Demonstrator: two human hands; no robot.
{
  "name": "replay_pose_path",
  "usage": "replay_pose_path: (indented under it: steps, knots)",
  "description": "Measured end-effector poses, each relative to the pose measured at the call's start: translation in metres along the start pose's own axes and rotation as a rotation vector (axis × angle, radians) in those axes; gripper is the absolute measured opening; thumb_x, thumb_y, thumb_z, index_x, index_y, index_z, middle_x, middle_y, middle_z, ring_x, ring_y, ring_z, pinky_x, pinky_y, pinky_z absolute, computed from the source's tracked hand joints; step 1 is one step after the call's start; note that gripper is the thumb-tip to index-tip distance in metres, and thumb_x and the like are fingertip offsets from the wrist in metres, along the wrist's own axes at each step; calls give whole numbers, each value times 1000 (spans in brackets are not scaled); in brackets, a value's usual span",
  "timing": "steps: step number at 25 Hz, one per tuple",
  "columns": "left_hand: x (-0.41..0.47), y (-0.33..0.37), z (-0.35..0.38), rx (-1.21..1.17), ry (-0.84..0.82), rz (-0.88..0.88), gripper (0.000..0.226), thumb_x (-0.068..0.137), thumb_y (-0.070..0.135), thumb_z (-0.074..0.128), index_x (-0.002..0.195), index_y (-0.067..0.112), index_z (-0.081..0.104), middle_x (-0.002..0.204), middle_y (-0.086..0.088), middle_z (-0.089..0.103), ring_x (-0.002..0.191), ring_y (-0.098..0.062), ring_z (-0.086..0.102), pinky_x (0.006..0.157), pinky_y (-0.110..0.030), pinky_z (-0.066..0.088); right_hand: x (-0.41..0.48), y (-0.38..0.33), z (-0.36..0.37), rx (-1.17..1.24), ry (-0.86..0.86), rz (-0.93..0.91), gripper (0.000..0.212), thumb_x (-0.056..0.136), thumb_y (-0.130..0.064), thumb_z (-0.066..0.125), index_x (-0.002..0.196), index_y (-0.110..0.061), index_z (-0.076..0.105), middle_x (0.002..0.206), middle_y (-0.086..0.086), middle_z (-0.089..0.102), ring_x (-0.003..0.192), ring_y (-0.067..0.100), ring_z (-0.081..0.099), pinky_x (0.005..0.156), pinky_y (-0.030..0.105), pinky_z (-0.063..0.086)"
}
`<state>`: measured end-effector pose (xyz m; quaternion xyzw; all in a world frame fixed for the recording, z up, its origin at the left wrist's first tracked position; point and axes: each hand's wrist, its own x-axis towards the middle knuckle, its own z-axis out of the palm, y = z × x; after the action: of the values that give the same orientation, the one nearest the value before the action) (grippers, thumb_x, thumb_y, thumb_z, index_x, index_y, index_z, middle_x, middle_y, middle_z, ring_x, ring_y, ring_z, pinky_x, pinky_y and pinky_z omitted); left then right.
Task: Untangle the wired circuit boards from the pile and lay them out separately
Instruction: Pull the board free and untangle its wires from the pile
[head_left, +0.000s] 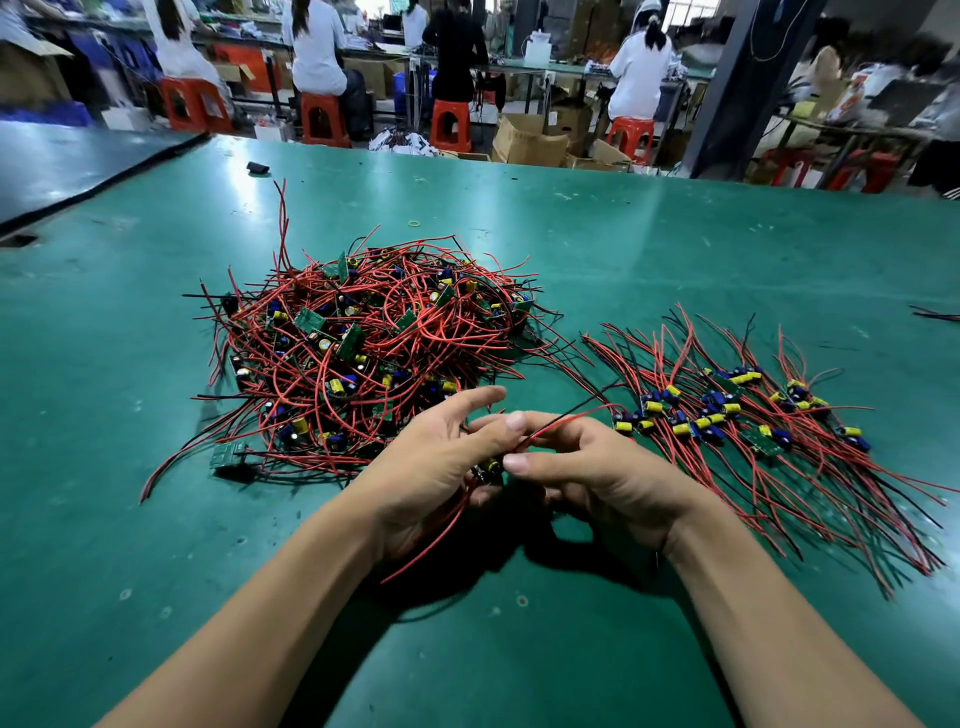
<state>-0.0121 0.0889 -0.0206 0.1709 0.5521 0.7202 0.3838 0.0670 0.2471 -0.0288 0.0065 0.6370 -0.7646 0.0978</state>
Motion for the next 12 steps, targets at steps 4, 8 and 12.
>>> replay_pose_path:
  steps: [4,8,12]
  knots:
    - [-3,4,5,-4,-58,-27,55,83,33,66,133,16,49,108,-1,75,46,-14,49,42,-19,42,-3,-4,-5,8,101,-17,30,75,-23,83,104,-20,78,92,3,74,74,14,64,67,24,50]
    - [-2,10,2,-124,-123,-87,56,92,50,47,135,15,53,98,-19,72,55,-21,64,51,-25,54,-2,-9,-6,186,158,-150,40,64,-28,93,100,-20,78,94,6,73,82,18,69,73,29,50]
    - [-3,15,-2,-302,-132,-87,51,91,52,44,125,19,64,96,-20,74,61,-24,71,56,-29,59,-3,-20,-13,518,305,-343,47,56,-30,96,98,-21,76,78,-5,63,63,8,51,55,19,45]
